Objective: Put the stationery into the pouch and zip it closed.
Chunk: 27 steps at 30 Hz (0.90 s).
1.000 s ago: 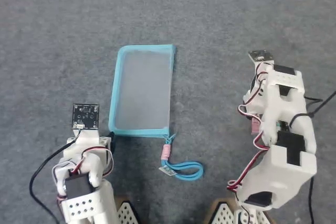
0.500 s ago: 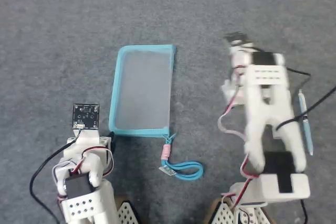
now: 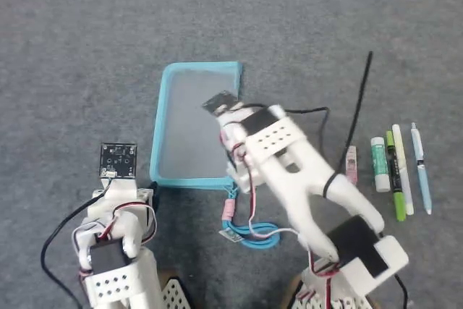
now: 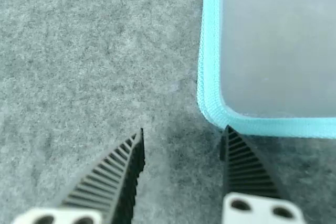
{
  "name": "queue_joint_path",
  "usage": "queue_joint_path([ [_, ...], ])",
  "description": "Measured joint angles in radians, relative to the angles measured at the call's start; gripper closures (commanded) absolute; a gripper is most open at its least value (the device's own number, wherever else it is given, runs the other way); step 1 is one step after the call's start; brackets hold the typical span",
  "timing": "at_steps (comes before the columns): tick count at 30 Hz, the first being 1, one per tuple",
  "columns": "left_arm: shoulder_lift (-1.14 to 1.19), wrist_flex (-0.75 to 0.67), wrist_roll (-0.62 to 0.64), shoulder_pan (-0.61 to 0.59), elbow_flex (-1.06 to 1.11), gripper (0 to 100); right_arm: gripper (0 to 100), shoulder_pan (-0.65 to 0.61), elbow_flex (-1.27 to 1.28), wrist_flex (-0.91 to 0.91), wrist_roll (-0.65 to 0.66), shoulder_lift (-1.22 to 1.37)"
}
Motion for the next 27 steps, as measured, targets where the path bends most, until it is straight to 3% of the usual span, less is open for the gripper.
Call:
queue_joint_path([
  [8,0.0,0.0,0.0,0.0,0.0,78,70.7,-0.118,0.043,-0.075,-0.222,0.0],
  [18,0.0,0.0,0.0,0.0,0.0,78,70.7,-0.124,0.247,-0.373,-0.288,-0.011],
  [27,0.0,0.0,0.0,0.0,0.0,78,78.2,0.072,0.265,-0.463,-0.288,-0.014],
])
